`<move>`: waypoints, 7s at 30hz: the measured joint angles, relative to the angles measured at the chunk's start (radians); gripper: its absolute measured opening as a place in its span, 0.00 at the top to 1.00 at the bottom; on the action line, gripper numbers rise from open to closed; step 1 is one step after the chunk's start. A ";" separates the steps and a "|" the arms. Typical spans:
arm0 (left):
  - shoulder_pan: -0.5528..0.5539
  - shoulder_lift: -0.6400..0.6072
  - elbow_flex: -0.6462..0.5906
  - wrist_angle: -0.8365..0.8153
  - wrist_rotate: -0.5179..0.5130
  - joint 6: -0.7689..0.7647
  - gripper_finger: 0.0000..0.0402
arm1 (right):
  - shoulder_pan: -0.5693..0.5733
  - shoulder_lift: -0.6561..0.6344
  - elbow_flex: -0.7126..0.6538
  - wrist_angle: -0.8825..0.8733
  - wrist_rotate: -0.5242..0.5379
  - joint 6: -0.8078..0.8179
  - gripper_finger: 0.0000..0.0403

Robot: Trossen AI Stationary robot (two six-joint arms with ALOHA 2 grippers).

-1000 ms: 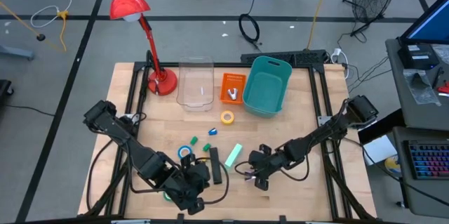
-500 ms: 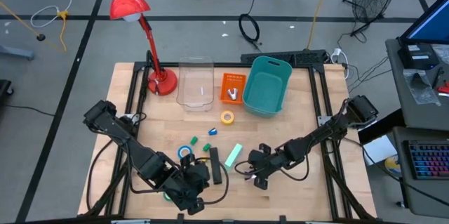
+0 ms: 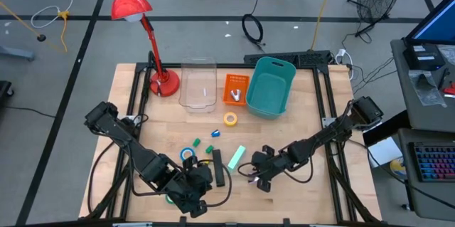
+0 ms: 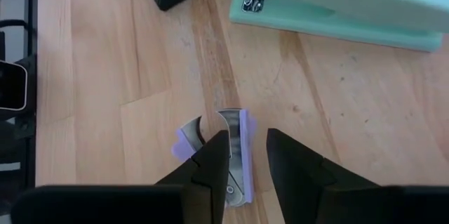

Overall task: Pick and place Stapler, Stapler remover, tape
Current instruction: Put the violet staple remover into the orange bin

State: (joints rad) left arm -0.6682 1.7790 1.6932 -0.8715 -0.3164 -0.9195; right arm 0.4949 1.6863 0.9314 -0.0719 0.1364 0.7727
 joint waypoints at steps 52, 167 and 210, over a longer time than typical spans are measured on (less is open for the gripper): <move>-0.023 -0.334 -0.094 0.103 -0.381 0.182 0.99 | 0.038 -0.339 0.221 0.168 0.392 -0.014 1.00; 0.310 -0.459 -0.617 1.141 0.056 0.569 0.72 | -0.011 -0.227 0.261 0.532 0.622 -0.157 1.00; 0.315 -0.519 -0.618 1.125 0.139 0.497 0.99 | 0.001 -0.239 0.261 0.555 0.543 -0.210 0.87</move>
State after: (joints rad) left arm -0.3531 1.2599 1.0752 0.2533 -0.1774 -0.4222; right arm 0.4959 1.4470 1.1919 0.4832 0.6797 0.5623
